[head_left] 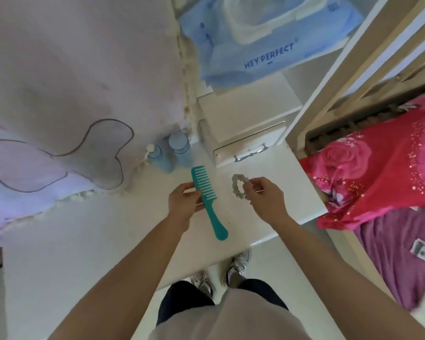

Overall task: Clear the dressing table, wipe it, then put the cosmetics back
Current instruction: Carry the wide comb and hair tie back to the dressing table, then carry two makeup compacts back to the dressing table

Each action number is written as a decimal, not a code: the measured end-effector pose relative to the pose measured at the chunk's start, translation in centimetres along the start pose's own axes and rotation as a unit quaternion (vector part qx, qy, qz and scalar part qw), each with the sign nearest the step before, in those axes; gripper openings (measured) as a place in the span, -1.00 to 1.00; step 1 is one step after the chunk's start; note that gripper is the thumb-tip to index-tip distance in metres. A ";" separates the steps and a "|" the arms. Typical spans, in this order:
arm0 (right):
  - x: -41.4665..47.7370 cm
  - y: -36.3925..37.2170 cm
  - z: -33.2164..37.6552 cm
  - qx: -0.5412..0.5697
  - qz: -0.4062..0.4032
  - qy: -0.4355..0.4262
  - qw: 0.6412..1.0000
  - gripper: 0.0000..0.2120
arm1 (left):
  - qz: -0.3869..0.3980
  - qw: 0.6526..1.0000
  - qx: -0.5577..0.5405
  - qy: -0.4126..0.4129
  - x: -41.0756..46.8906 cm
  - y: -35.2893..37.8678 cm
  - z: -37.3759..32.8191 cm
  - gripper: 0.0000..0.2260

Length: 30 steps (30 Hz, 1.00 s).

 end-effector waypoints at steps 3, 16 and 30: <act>1.4 0.6 -2.1 0.024 0.015 0.047 0.998 -0.83 | -0.016 0.999 -0.023 -0.027 2.7 1.6 0.7 -0.86; 4.1 2.8 -5.4 0.144 0.025 0.152 0.978 -0.92 | -0.100 0.994 -0.025 -0.032 8.9 3.1 0.8 -0.86; 1.1 4.8 0.3 -0.170 0.151 -0.043 0.973 -0.65 | -0.158 0.888 0.405 0.149 -2.3 -6.1 0.9 -0.57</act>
Point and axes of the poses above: each hand's wrist, its own x-axis towards the middle knuckle, its own y-axis out of the palm, z = x × y, the point moved 5 cm from there along x, towards the middle knuckle, and after that the axes turned 11 degrees about x, right-handed, at the moved point
